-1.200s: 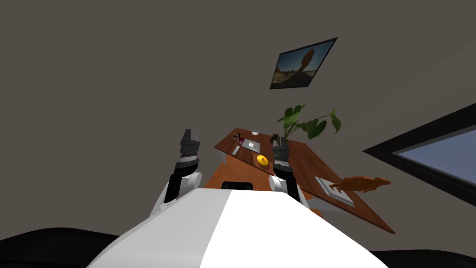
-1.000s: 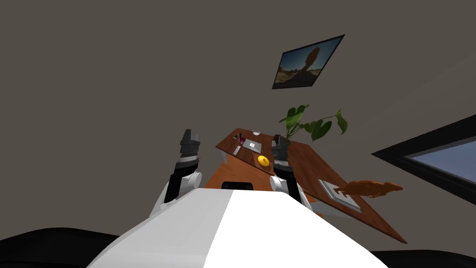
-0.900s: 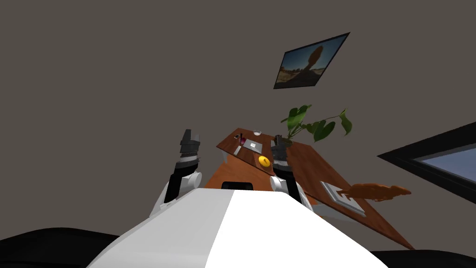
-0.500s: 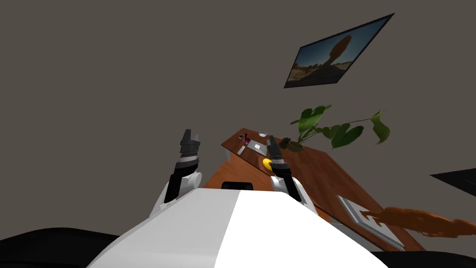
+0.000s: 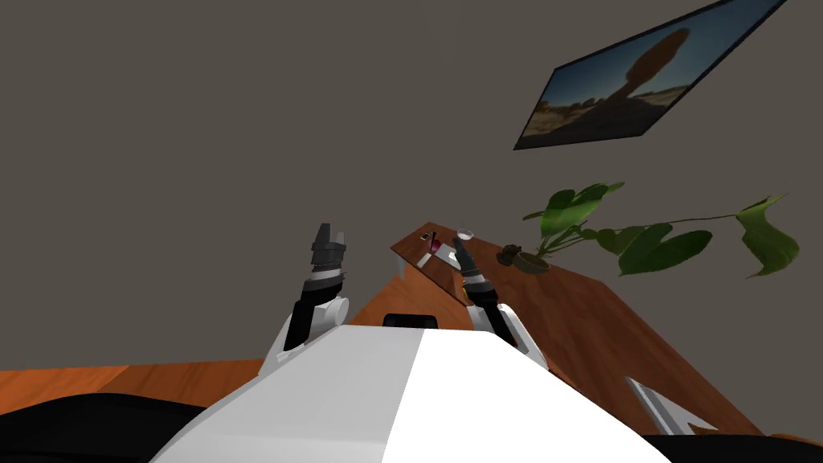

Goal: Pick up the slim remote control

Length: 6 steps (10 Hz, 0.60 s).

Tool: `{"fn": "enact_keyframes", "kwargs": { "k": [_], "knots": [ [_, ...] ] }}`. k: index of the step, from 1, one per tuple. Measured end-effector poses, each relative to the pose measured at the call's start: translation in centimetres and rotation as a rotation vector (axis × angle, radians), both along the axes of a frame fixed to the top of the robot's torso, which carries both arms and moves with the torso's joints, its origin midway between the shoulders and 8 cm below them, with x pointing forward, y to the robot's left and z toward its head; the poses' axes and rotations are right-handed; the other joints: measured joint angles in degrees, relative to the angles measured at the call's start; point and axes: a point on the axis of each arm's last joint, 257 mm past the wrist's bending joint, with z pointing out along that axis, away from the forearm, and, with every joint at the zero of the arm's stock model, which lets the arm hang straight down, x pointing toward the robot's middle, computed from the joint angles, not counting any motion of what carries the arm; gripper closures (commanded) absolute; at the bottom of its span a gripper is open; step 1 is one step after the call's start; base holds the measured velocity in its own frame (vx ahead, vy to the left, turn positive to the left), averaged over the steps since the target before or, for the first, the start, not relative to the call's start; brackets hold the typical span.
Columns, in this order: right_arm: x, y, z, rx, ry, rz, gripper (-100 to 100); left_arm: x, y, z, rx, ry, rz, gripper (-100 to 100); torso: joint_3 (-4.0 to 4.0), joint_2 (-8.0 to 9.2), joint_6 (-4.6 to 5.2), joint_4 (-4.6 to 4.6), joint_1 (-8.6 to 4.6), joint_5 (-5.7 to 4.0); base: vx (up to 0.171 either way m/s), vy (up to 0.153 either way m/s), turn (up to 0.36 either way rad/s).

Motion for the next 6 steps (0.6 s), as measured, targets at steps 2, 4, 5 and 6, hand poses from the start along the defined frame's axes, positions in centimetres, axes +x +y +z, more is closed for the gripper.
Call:
{"fn": "enact_keyframes", "kwargs": {
  "k": [2, 4, 5, 6],
  "knots": [
    [0.2, 1.0, -0.6, -0.071, 0.01, 0.009, -100, 0.0, 0.0, 0.0, 0.0, 0.0, 0.0, 0, 0.0, -0.01, 0.0, 0.0, 0.01, 0.0, -0.006, -0.003, 0.219],
    [0.3, 2.2, -1.5, -0.144, 0.021, 0.018, -100, 0.0, 0.0, 0.0, 0.0, 0.0, 0.0, 0, -0.01, -0.02, 0.01, -0.01, 0.01, 0.0, -0.002, -0.001, 0.223],
    [0.3, 2.5, -1.9, -0.175, 0.025, 0.02, -100, 0.0, 0.0, 0.0, 0.0, 0.0, 0.0, 0, -0.02, -0.03, 0.05, -0.01, 0.0, 0.0, 0.0, 0.002, 0.266],
    [0.3, 3.1, -2.7, -0.219, 0.032, 0.028, -100, 0.0, 0.0, 0.0, 0.0, 0.0, 0.0, 0, -0.02, -0.03, 0.02, -0.01, 0.01, 0.0, 0.001, -0.002, 0.177]
  ]
}}
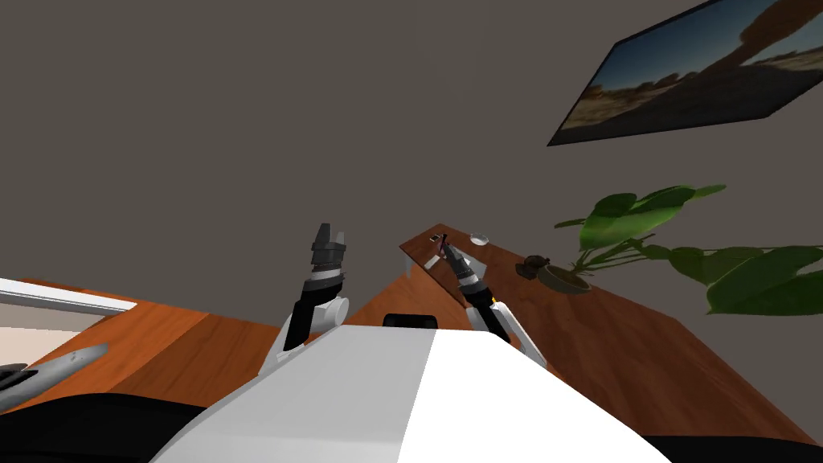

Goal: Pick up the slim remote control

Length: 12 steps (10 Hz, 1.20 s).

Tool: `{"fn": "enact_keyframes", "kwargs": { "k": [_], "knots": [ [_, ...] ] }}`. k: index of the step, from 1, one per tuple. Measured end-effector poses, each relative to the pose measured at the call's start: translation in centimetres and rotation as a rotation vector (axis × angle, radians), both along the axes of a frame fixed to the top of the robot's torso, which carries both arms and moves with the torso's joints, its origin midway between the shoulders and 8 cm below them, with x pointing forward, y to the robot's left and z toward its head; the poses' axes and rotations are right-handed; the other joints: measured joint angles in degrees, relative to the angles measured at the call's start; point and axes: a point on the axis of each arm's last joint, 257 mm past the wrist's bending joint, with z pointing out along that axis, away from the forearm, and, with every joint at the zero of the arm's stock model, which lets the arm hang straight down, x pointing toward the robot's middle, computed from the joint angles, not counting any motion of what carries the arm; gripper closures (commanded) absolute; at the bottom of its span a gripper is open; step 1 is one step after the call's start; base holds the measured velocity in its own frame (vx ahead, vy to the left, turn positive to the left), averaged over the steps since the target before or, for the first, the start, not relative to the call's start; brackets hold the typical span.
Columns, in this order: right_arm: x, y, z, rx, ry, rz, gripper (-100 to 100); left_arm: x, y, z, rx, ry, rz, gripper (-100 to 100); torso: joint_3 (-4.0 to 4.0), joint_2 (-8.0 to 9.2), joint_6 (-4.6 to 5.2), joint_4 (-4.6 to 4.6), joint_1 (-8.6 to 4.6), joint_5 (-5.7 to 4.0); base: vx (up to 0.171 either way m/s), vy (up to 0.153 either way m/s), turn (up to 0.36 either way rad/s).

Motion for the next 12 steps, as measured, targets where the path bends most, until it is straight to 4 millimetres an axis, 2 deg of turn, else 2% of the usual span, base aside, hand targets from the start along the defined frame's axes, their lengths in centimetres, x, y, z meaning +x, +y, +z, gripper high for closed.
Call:
{"fn": "enact_keyframes", "kwargs": {
  "k": [5, 9, 12],
  "knots": [
    [-0.1, 1.9, -3.3, -0.194, 0.026, 0.025, -100, 0.0, 0.0, 0.0, 0.0, 0.0, 0.0, 0, -0.02, -0.03, 0.05, -0.01, 0.0, 0.0, 0.007, 0.003, 0.269],
    [-0.6, 3.0, -6.7, -0.362, 0.053, 0.053, -100, 0.0, 0.0, 0.0, 0.0, 0.0, 0.0, 0, -0.03, -0.05, 0.06, -0.01, -0.01, 0.0, 0.014, 0.001, 0.254],
    [-1.3, 3.3, -10.1, -0.5, 0.08, 0.082, -100, 0.0, 0.0, 0.0, 0.0, 0.0, 0.0, 0, -0.05, -0.09, 0.02, -0.02, 0.0, 0.0, 0.022, -0.001, 0.229]
  ]
}}
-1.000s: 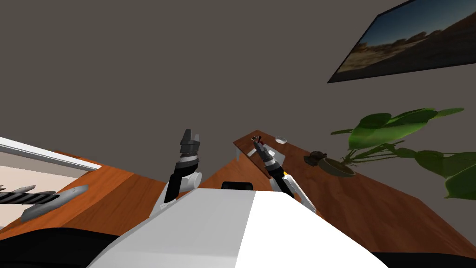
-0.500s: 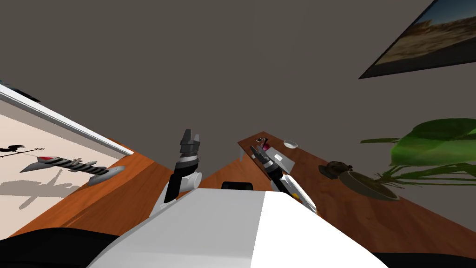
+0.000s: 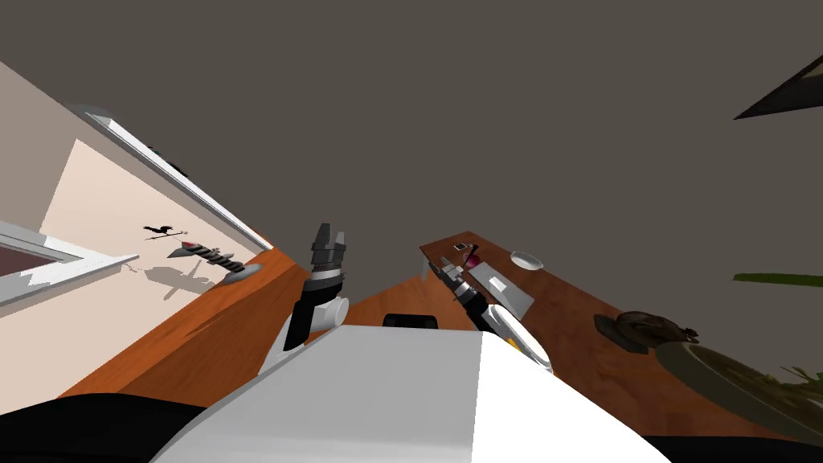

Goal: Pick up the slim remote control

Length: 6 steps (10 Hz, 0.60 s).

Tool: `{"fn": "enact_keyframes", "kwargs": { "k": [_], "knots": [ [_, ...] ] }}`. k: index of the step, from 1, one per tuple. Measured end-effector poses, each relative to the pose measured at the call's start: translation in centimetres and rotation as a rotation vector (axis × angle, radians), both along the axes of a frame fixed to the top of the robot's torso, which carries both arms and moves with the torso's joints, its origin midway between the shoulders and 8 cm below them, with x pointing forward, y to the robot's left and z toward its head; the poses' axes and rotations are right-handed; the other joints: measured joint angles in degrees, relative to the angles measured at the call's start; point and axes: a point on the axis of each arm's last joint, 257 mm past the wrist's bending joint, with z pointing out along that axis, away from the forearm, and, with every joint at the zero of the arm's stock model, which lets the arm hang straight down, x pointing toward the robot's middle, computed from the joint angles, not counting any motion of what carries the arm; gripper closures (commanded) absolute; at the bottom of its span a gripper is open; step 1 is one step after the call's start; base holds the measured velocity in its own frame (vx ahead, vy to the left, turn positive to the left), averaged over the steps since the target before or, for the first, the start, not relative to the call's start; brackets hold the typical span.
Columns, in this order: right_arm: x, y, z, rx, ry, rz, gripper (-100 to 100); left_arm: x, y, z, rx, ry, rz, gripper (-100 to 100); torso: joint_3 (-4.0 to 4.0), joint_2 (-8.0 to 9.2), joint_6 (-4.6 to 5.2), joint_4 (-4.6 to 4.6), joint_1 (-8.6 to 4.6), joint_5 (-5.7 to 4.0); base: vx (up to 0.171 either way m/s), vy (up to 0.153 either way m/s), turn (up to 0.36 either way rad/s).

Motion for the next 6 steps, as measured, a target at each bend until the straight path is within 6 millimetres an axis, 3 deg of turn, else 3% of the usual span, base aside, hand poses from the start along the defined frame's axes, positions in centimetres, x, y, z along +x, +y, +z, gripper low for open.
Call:
{"fn": "enact_keyframes", "kwargs": {
  "k": [3, 5, 6],
  "knots": [
    [-0.8, -0.1, -3.1, -0.125, 0.022, 0.03, -100, 0.0, 0.0, 0.0, 0.0, 0.0, 0.0, 0, 0.0, 0.0, 0.06, 0.0, 0.0, 0.0, 0.025, 0.001, 0.283],
    [-1.5, -0.5, -5.5, -0.212, 0.042, 0.053, -100, 0.0, 0.0, 0.0, 0.0, 0.0, 0.0, 0, -0.01, 0.0, 0.06, 0.0, -0.02, -0.01, 0.016, -0.008, 0.082],
    [-1.5, -0.5, -5.8, -0.232, 0.04, 0.055, -100, 0.0, 0.0, 0.0, 0.0, 0.0, 0.0, 0, 0.02, 0.04, 0.09, 0.01, -0.01, 0.0, 0.02, 0.006, 0.338]
  ]
}}
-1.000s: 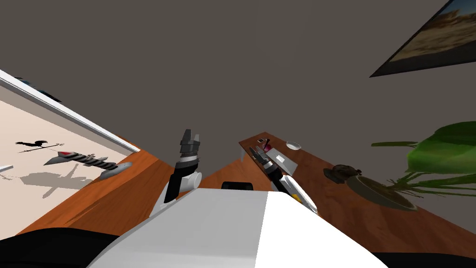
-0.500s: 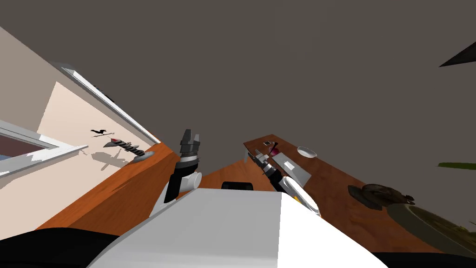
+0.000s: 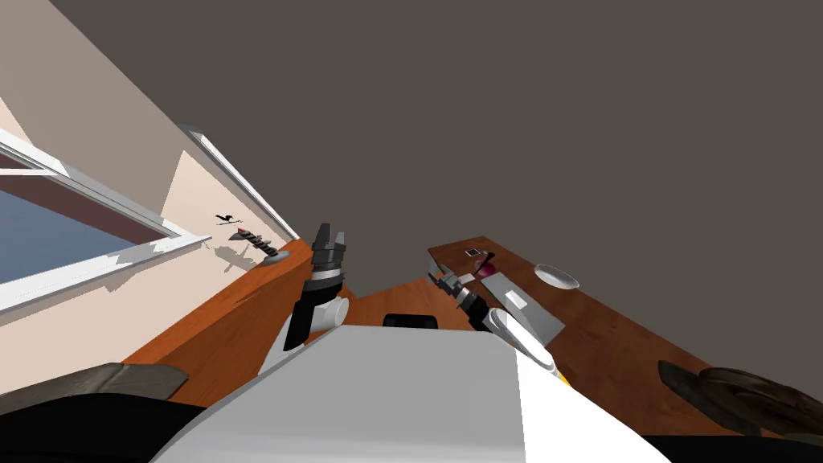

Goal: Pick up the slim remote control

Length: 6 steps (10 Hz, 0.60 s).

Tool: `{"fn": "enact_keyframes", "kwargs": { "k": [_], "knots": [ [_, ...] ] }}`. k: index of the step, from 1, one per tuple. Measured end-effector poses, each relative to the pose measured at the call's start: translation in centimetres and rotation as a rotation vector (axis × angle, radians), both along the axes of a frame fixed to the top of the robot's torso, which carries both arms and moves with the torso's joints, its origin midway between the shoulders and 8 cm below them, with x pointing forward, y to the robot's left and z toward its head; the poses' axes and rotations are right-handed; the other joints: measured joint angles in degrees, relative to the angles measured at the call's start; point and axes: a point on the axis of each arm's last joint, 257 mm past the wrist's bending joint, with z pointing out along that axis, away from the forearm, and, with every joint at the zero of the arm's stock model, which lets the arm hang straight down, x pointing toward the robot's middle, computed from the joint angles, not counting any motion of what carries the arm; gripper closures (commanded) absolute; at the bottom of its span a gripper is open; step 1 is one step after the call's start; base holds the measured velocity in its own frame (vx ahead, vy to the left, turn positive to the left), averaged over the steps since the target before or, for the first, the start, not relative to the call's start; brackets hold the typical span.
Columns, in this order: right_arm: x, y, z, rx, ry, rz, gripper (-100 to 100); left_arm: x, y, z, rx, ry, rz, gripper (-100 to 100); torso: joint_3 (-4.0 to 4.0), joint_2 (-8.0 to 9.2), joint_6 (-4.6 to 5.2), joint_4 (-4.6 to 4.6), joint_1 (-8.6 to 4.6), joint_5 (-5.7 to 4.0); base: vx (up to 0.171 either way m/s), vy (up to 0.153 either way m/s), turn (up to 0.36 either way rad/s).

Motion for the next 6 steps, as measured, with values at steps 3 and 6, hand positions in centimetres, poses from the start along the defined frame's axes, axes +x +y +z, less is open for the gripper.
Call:
{"fn": "enact_keyframes", "kwargs": {
  "k": [3, 6],
  "knots": [
    [-1.4, -1.0, -3.5, -0.135, 0.037, 0.039, -100, 0.0, 0.0, 0.0, 0.0, 0.0, 0.0, 0, -0.04, -0.07, -0.05, -0.01, -0.02, 0.0, 0.027, -0.009, 0.212],
    [-2.6, -2.2, -6.7, -0.256, 0.071, 0.072, -100, 0.0, 0.0, 0.0, 0.0, 0.0, 0.0, 0, -0.03, -0.06, 0.0, -0.01, -0.04, -0.01, 0.021, -0.012, 0.169]
  ]
}}
